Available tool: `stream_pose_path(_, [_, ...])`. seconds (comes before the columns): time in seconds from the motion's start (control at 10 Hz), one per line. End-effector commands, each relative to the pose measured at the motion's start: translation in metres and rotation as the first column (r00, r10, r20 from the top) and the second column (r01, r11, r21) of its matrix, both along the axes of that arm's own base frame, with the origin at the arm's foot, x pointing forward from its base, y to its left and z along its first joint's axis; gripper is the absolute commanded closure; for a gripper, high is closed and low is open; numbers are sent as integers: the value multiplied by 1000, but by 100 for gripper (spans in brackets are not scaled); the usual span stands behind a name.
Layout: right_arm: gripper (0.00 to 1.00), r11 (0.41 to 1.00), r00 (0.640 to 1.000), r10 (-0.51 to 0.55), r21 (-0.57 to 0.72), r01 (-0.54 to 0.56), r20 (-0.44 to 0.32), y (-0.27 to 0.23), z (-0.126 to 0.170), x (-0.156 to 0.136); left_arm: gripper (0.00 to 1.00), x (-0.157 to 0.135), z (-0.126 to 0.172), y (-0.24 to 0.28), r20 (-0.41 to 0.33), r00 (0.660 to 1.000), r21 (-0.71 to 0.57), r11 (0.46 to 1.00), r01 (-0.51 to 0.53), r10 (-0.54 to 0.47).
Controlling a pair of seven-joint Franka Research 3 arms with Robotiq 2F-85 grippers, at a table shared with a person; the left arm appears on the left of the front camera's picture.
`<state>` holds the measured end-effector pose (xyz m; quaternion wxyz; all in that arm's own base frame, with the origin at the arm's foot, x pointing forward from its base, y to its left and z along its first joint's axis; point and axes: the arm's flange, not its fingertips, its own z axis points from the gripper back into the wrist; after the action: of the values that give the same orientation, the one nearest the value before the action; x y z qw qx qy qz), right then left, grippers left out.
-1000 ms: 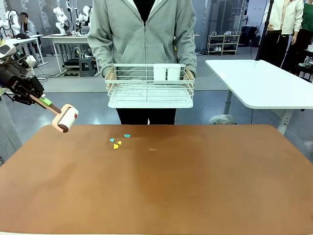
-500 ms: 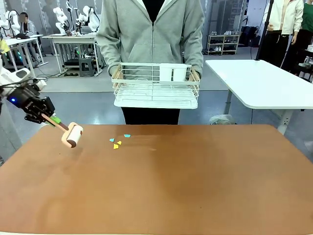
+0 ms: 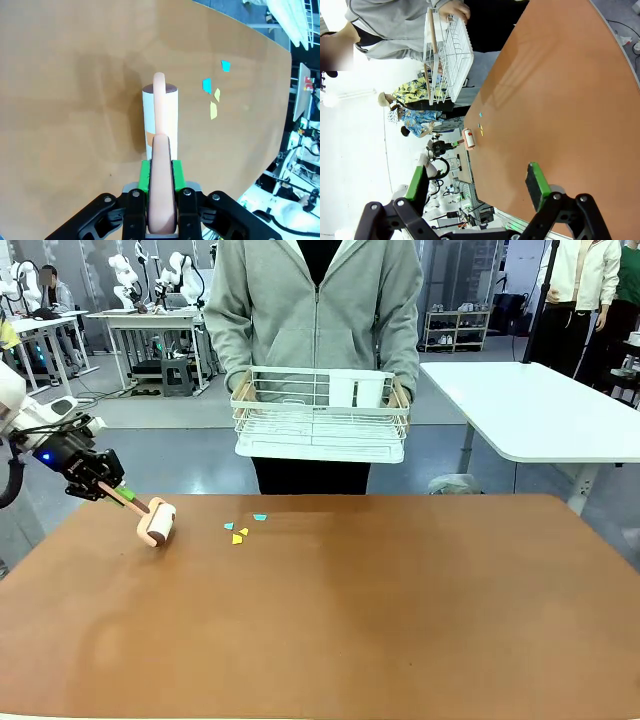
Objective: Clean the table.
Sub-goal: Clean the table with the Lint Roller when the human lifts the Dish drying rack.
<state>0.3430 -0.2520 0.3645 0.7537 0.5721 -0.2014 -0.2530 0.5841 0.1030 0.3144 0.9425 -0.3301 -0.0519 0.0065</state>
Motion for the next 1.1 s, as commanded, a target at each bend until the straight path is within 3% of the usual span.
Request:
stream_pose_path(0.0, [0,1000,1000,-4,1,4,2,-1,3,-1,100,15,-2,4,-14,1000,-39,999,-21,20])
stream_pose_path(0.6, [0,1000,1000,-4,1,4,2,-1,3,-1,100,27,-28,-25,-73,997,-44,999,26,-29])
stream_pose_path(1.0, [0,1000,1000,-4,1,4,2,-1,3,-1,100,40,-44,-92,-103,989,-94,991,92,-102])
